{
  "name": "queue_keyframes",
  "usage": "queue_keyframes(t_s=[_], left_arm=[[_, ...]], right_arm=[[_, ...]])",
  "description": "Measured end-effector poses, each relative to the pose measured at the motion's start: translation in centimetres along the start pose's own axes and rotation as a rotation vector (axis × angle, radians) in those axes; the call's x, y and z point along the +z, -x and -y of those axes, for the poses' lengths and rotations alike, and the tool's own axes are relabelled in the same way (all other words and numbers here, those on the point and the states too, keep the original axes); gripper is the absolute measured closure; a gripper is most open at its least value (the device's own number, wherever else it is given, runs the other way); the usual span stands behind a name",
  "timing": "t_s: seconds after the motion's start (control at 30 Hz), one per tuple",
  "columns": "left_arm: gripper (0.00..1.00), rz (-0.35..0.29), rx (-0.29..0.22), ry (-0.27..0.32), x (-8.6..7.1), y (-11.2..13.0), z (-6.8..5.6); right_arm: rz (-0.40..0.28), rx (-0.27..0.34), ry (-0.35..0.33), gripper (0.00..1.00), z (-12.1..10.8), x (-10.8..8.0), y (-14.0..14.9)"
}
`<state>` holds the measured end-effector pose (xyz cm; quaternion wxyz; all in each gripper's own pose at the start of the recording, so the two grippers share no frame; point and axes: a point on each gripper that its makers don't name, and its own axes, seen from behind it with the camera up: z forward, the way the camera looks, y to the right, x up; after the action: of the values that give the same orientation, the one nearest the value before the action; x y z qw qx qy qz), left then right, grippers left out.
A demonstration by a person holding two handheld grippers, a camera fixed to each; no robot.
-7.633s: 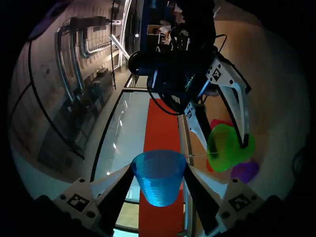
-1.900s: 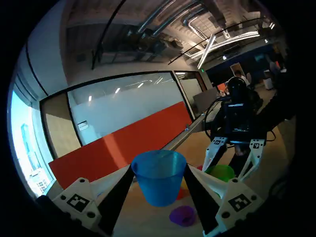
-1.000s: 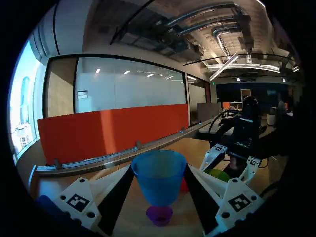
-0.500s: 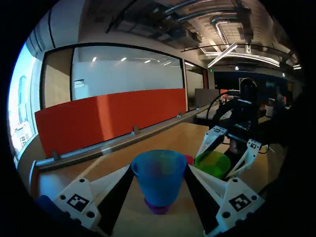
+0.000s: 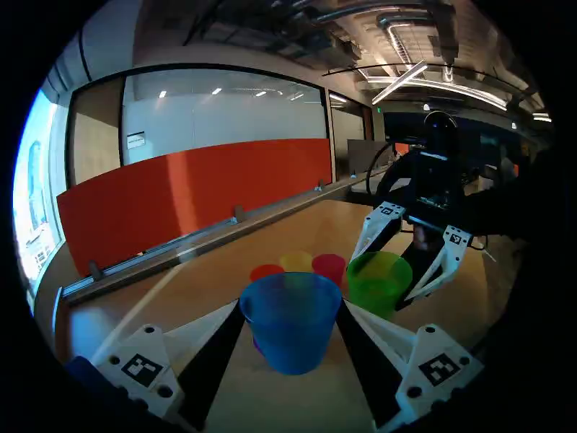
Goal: Pour water
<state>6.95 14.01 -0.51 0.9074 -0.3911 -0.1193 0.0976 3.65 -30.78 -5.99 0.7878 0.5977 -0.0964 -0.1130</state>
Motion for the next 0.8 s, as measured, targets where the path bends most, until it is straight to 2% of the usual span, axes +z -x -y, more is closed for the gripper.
queue_keyframes(t_s=[0.27, 0.8], left_arm=[[0.12, 0.037, -0.016, 0.015, 0.1, 1.8, -1.0], [0.12, 0.139, 0.011, 0.047, 0.4, 6.2, -3.6]], right_arm=[[0.039, 0.003, -0.012, 0.09, 0.3, -0.1, 1.3], [0.107, 0.021, -0.022, 0.09, 0.4, -0.7, 4.1]])
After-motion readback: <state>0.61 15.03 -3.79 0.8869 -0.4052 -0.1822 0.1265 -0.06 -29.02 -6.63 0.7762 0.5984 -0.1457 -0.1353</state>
